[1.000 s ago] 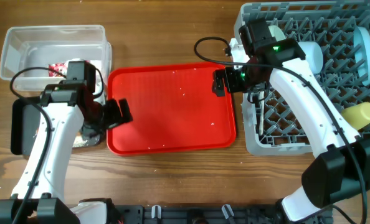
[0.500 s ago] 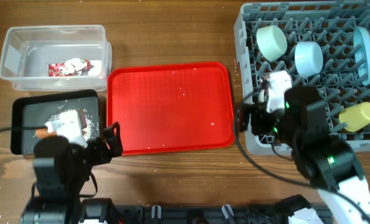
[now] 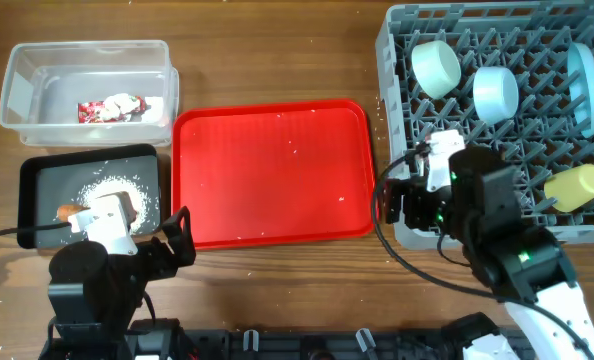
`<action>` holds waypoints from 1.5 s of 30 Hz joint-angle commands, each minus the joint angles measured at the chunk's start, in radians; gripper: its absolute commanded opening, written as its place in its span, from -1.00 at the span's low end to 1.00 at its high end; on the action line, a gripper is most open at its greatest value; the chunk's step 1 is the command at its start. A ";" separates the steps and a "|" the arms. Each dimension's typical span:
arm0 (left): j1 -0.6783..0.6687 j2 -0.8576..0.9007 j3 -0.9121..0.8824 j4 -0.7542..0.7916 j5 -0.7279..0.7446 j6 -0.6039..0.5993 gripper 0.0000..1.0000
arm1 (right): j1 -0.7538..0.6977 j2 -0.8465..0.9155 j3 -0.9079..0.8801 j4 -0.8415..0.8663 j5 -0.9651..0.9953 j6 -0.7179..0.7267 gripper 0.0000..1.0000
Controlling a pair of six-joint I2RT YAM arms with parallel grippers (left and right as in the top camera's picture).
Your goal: Sort waste into correct bins and load items into the dishwasher rack
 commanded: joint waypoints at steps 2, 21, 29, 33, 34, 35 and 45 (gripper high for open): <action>-0.007 -0.002 -0.011 -0.001 -0.006 0.016 1.00 | -0.034 -0.044 -0.006 0.001 0.017 0.001 0.99; -0.007 -0.003 -0.011 -0.001 -0.006 0.016 1.00 | -0.315 -0.845 -0.873 1.025 -0.035 -0.079 0.99; -0.007 -0.002 -0.011 -0.001 -0.006 0.016 1.00 | -0.315 -0.925 -0.890 0.791 -0.021 -0.209 0.99; -0.007 -0.003 -0.011 -0.001 -0.006 0.016 1.00 | -0.315 -0.919 -0.890 0.791 -0.021 -0.209 1.00; -0.007 -0.002 -0.011 -0.001 -0.006 0.016 1.00 | -0.315 -0.915 -0.890 0.791 -0.021 -0.209 0.99; -0.007 -0.002 -0.011 -0.001 -0.006 0.016 1.00 | -0.315 -0.914 -0.890 0.791 -0.021 -0.209 1.00; -0.007 -0.003 -0.011 -0.001 -0.006 0.016 1.00 | -0.315 -0.913 -0.890 0.791 -0.021 -0.209 0.99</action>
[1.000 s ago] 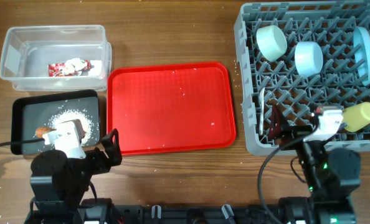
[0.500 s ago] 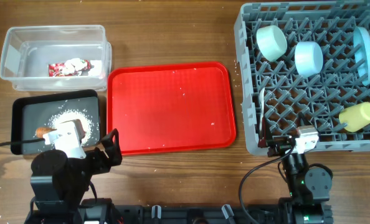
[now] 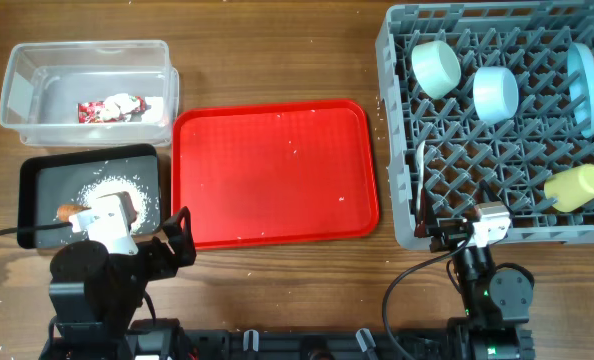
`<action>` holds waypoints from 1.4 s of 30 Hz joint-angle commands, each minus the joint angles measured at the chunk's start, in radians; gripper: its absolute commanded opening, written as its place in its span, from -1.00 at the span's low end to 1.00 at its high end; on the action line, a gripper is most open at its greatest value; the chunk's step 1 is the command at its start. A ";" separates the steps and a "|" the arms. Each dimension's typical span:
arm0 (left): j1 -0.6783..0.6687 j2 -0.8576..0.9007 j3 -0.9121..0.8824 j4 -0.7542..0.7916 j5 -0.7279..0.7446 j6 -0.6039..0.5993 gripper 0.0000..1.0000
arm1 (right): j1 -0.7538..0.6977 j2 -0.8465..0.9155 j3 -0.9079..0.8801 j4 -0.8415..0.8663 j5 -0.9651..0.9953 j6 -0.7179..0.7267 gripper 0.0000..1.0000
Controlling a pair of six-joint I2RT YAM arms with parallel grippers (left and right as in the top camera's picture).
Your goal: Sort waste into correct bins and load items into the dishwasher rack
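The red tray (image 3: 277,175) lies mid-table with only crumbs on it. The grey dishwasher rack (image 3: 402,120) at the right holds a mint cup (image 3: 435,66), a pale blue cup (image 3: 495,90), a blue dish (image 3: 582,70), a yellow cup (image 3: 575,187) and a metal utensil (image 3: 422,165) by its left wall. My right gripper (image 3: 437,234) sits low at the rack's front left corner, its fingers apart and empty. My left gripper (image 3: 177,236) rests open beside the tray's front left corner, holding nothing.
A clear plastic bin (image 3: 22,95) at the back left holds a red-and-white wrapper (image 3: 112,107). In front of it a black bin (image 3: 37,185) holds white food scraps (image 3: 127,190) and an orange bit. Cables trail from both arm bases along the table's front edge.
My right arm has drawn back from over the rack's front left part to a low, folded pose at the table's front edge. The left arm and all objects stay as they were.
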 commanded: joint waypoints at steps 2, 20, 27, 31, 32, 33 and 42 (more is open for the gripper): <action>-0.007 -0.003 -0.006 0.000 -0.006 0.016 1.00 | -0.005 -0.006 -0.001 0.003 0.017 -0.016 0.99; -0.004 -0.349 -0.325 0.174 -0.063 0.016 1.00 | -0.005 -0.006 -0.001 0.003 0.017 -0.016 1.00; -0.004 -0.418 -0.646 0.673 -0.075 0.024 1.00 | -0.005 -0.006 -0.001 0.003 0.017 -0.016 0.99; -0.004 -0.418 -0.753 0.884 -0.064 0.113 1.00 | -0.005 -0.006 -0.001 0.003 0.017 -0.016 1.00; -0.004 -0.418 -0.770 0.882 -0.062 0.113 1.00 | -0.005 -0.006 -0.001 0.003 0.017 -0.016 1.00; -0.005 -0.418 -0.778 0.890 -0.061 0.117 1.00 | -0.005 -0.006 -0.001 0.003 0.017 -0.016 0.99; -0.004 -0.418 -0.778 0.890 -0.065 0.146 1.00 | -0.005 -0.006 -0.001 0.003 0.017 -0.016 0.99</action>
